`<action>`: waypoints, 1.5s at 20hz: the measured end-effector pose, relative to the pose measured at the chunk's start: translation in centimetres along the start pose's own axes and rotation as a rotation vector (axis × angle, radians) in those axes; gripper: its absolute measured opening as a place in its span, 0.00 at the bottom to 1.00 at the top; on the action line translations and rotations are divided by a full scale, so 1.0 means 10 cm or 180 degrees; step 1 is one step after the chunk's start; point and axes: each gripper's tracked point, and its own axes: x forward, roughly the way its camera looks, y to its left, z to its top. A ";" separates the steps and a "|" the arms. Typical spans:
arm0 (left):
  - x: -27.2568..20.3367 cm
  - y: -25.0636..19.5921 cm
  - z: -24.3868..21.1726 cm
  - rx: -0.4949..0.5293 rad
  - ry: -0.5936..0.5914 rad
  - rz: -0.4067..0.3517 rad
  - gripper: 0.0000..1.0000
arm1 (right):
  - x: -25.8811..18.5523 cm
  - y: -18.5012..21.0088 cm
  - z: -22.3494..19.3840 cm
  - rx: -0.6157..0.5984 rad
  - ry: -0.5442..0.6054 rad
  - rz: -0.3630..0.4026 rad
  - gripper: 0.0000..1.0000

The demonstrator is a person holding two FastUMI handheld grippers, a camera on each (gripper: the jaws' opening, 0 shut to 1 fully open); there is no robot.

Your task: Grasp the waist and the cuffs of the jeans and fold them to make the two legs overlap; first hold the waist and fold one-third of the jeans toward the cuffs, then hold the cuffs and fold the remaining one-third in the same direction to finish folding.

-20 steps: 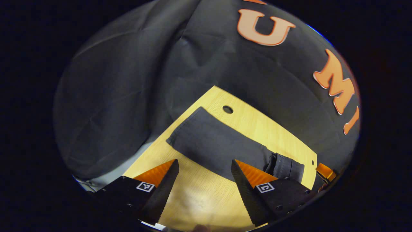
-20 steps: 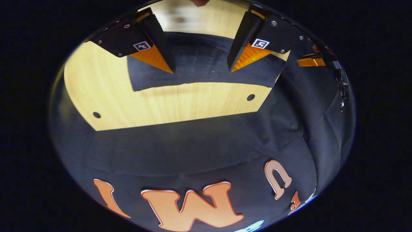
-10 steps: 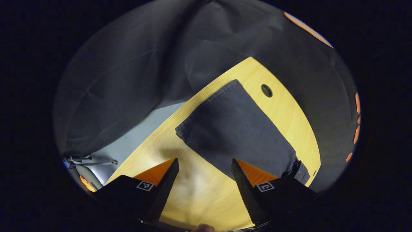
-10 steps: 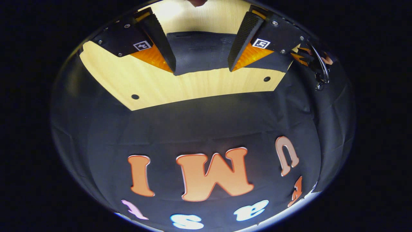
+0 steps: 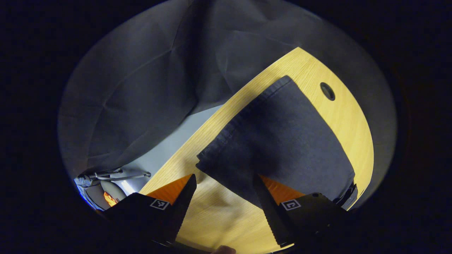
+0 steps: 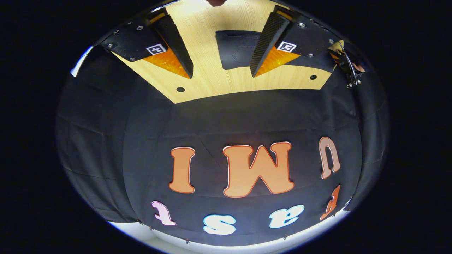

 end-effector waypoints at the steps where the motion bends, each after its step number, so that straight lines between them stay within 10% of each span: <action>1: 0.06 -0.02 0.05 -0.0055 -0.0116 -0.0006 0.99 | 0.00 -0.01 0.00 -0.0009 -0.0009 0.0014 0.98; 9: 0.02 -0.10 0.10 0.0048 -0.0196 -0.0076 0.91 | 0.05 0.11 -0.08 -0.0059 -0.0032 0.0181 0.98; 10: 0.05 -0.13 0.15 0.0113 -0.0307 -0.0108 0.83 | 0.05 0.12 -0.12 -0.0048 0.0012 0.0219 0.98; 13: 0.11 -0.37 0.27 0.0301 -0.0560 -0.0371 0.08 | 0.09 0.06 -0.13 0.0014 0.0039 0.0271 0.98; 30: -0.71 -0.67 0.50 0.0641 -0.1546 -0.1214 0.03 | 0.31 -0.08 -0.06 -0.0044 0.0059 0.0491 0.98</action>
